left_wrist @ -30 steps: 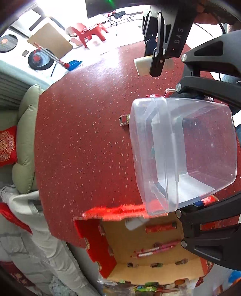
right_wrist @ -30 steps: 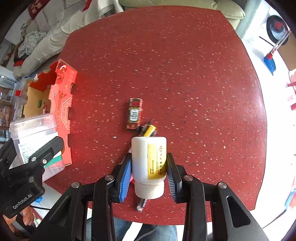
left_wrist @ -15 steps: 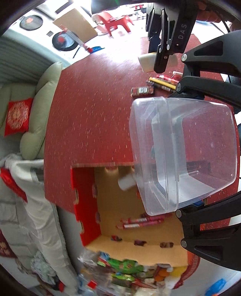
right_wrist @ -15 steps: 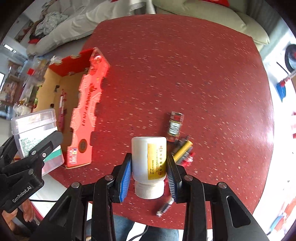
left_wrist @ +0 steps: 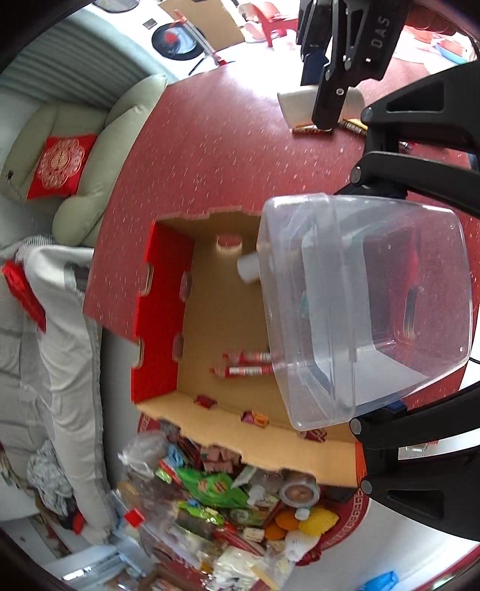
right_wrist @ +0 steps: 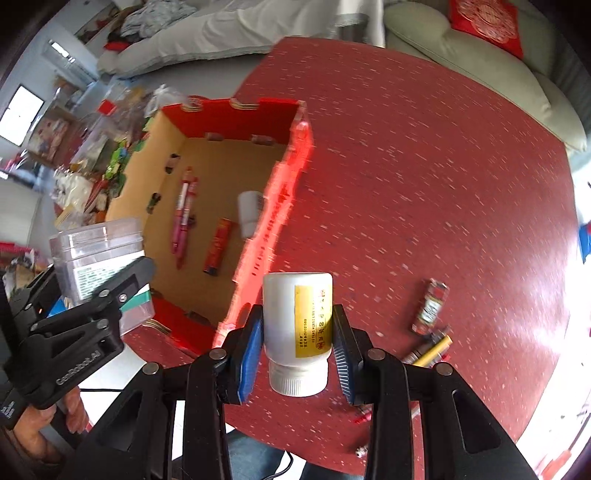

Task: Organize rigid objects
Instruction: 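Carry the clear box and white bottle with both grippers over the cardboard box, then open both grippers to drop the clear box and bottle into the box, then move both grippers back over the pens on the table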

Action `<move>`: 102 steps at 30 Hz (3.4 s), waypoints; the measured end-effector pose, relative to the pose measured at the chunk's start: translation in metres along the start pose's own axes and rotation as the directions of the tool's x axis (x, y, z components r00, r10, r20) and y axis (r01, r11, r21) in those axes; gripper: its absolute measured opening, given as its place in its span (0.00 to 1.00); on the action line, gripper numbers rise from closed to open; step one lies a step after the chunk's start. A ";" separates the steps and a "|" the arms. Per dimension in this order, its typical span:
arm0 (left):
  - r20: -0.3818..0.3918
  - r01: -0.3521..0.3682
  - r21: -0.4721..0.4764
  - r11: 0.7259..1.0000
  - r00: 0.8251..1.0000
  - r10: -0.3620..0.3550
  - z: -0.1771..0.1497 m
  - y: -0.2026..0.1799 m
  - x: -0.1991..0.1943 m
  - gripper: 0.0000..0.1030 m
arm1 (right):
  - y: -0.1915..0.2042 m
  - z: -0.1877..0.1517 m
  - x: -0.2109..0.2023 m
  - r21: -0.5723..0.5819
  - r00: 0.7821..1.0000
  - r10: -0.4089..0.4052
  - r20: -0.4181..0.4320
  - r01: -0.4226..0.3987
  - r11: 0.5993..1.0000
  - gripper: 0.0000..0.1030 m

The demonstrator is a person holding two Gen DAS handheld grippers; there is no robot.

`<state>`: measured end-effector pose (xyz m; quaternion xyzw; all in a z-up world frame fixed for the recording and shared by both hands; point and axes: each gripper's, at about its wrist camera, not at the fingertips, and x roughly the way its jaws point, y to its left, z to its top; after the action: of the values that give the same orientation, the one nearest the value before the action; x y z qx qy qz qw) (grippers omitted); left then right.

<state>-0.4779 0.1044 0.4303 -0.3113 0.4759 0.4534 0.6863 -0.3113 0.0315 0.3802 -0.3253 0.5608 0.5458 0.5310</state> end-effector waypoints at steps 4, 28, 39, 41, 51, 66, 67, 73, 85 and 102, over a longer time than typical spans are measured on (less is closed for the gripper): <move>-0.001 -0.022 -0.038 0.999 1.000 0.022 -0.003 0.011 0.005 0.74 | 0.021 0.011 0.005 -0.048 1.000 0.013 -0.004 -0.013 0.999 0.36; -0.074 -0.115 -0.115 0.987 0.992 0.107 -0.017 0.053 0.042 0.74 | 0.081 0.054 0.051 -0.108 0.996 0.059 -0.066 -0.066 0.992 0.36; -0.116 -0.122 -0.092 0.988 0.987 0.111 -0.028 0.054 0.058 0.74 | 0.079 0.061 0.075 -0.074 0.993 0.047 -0.109 -0.055 0.996 0.36; -0.127 -0.125 -0.092 0.988 0.986 0.113 -0.031 0.054 0.061 0.74 | 0.079 0.062 0.078 -0.080 0.993 0.035 -0.116 -0.044 0.996 0.36; -0.160 -0.132 -0.089 0.987 0.980 0.116 -0.038 0.057 0.071 0.74 | 0.078 0.064 0.092 -0.087 0.989 0.018 -0.143 -0.031 0.996 0.36; -0.084 -0.105 -0.190 0.976 0.992 0.091 -0.041 0.062 0.056 1.00 | 0.055 0.062 0.048 -0.058 1.000 0.006 0.003 -0.006 0.998 0.88; -0.076 -0.103 -0.193 0.976 0.993 0.089 -0.039 0.061 0.054 1.00 | 0.049 0.060 0.044 -0.039 1.000 0.009 0.008 -0.009 0.999 0.88; -0.053 -0.095 -0.165 0.982 0.995 0.087 -0.030 0.043 0.044 1.00 | 0.002 0.031 0.028 0.098 1.000 0.019 0.017 -0.020 0.995 0.88; -0.076 -0.010 0.026 1.000 0.997 0.012 -0.010 -0.036 0.035 1.00 | -0.108 -0.050 0.015 0.416 1.000 -0.026 0.000 0.023 0.909 0.88; -0.251 0.140 0.530 0.836 0.968 -0.002 -0.091 -0.231 0.111 1.00 | -0.223 -0.190 0.021 0.714 0.993 -0.010 -0.119 0.093 0.694 0.88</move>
<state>-0.2842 -0.0288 0.2938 -0.1739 0.6525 0.2325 0.7000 -0.1510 -0.1891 0.2704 -0.1364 0.7470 0.2509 0.6004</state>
